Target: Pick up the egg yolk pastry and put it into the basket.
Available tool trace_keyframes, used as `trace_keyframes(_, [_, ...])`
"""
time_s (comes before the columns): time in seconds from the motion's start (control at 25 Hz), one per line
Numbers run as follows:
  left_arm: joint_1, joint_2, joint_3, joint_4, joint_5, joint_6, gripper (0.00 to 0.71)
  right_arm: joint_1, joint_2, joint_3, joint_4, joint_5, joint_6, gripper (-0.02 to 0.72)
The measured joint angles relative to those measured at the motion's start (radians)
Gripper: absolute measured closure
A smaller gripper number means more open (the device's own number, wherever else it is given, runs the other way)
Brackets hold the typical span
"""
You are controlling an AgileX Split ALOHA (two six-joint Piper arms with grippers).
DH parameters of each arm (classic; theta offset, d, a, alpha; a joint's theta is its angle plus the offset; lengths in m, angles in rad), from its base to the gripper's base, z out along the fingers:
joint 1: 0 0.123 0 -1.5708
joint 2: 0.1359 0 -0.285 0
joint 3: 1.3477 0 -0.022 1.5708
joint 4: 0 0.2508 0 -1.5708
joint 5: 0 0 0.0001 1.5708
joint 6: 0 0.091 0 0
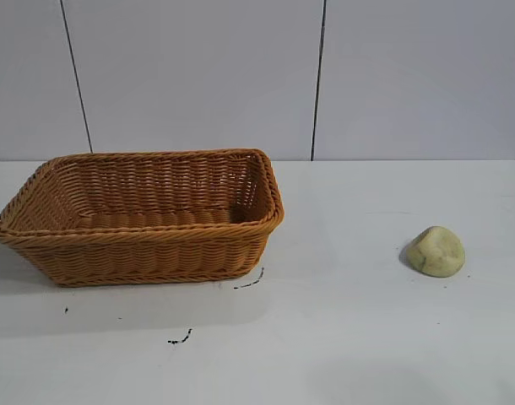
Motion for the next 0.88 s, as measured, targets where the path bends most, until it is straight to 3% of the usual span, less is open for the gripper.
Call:
trace_keyframes(0.56, [0.0,0.0,0.0,0.0,0.0,0.0,0.017,0.0,0.006,0.0,0.001,0.0,0.0,0.015])
trace_keyframes(0.88, [0.0,0.0,0.0,0.0,0.0,0.0,0.017,0.0,0.343,-0.153,-0.009,0.002,0.0,0.008])
